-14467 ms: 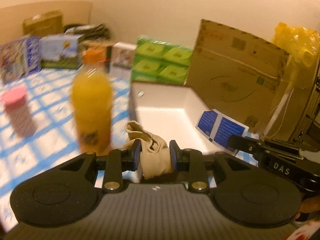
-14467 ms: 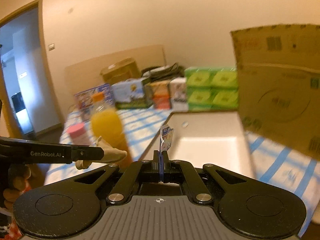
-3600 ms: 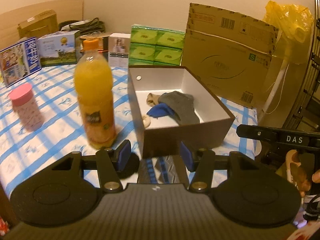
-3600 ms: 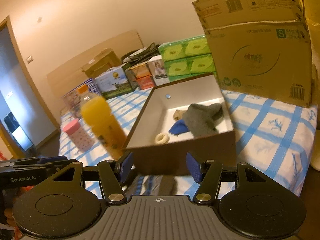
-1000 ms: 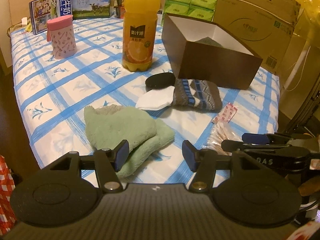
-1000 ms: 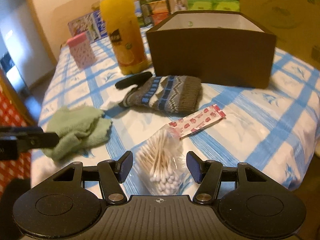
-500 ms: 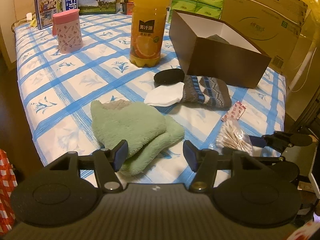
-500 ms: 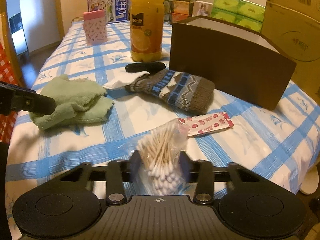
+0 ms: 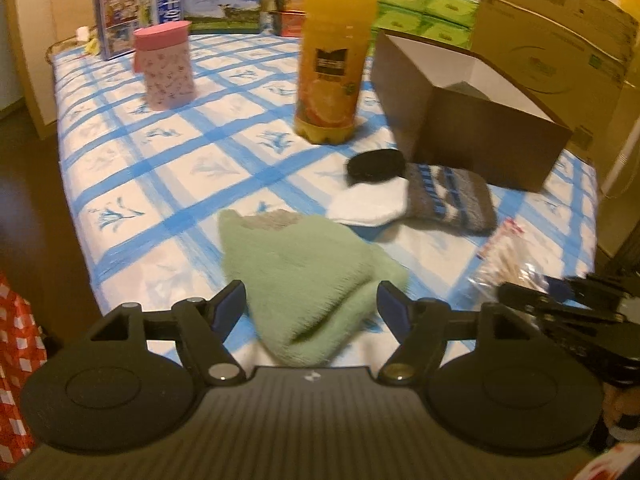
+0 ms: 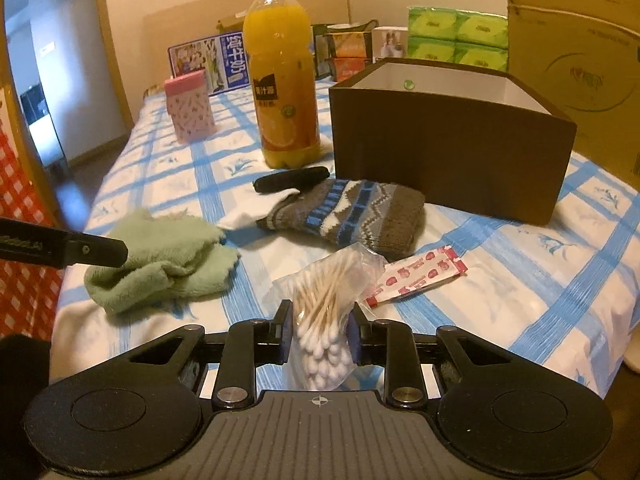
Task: Organize soft objects
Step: 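Close the left tool on the light green towel while the right tool grasps the cotton swab bag, then lift the green towel with the left tool while the right tool lifts the swab bag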
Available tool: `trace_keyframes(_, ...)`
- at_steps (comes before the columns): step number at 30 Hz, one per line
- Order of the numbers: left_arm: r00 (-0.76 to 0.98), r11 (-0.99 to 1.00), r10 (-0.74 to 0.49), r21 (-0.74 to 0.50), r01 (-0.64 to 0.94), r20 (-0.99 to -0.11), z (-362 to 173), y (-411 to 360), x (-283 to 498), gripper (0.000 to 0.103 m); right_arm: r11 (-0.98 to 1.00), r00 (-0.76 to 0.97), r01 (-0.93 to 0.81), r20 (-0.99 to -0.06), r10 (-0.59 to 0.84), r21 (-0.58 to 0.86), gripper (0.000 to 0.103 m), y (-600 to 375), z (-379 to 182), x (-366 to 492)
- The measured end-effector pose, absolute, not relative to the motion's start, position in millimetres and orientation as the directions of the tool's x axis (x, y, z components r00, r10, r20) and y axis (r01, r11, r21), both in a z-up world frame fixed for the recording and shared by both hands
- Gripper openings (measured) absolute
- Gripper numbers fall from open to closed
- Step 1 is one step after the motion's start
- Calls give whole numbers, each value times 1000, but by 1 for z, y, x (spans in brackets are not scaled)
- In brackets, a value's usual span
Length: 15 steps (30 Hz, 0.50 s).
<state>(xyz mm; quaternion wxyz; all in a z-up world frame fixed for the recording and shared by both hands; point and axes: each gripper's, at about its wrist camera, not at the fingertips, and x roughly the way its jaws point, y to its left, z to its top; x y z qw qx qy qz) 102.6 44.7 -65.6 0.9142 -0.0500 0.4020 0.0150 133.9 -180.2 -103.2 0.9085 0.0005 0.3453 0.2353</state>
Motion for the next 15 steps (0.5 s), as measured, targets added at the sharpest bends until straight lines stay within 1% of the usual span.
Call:
trace_keyframes(6, 667, 984, 9, -112, -138, -745, -78, 70, 118, 70, 894, 649, -405, -628, 430, 193, 28, -186, -104, 136)
trace_keyframes(9, 656, 978, 5, -132, -159, -754, -88, 81, 130, 68, 895, 647, -397, -630, 430, 204, 28, -188, -105, 137)
trace_keyframes(10, 653, 976, 0, -142, -164, -757, -91, 84, 133, 63, 895, 646, -395, -631, 430, 206, 28, -189, -105, 137)
trace_keyframes(11, 649, 973, -14, -159, -166, -761, -95, 86, 136, 54, 896, 645, -393, -632, 430, 208, 28, -189, -105, 138)
trace_keyframes(12, 644, 969, -30, -179, -168, -764, -99, 88, 138, 48, 897, 644, -390, -634, 428, 210, 28, -189, -106, 138)
trace_keyframes(14, 643, 962, -69, -221, -160, -763, -104, 89, 142, 19, 899, 643, -382, -638, 425, 214, 28, -190, -107, 139)
trace_keyframes(15, 646, 960, -86, -237, -150, -758, -104, 88, 142, 15, 900, 642, -379, -639, 424, 216, 28, -190, -107, 139)
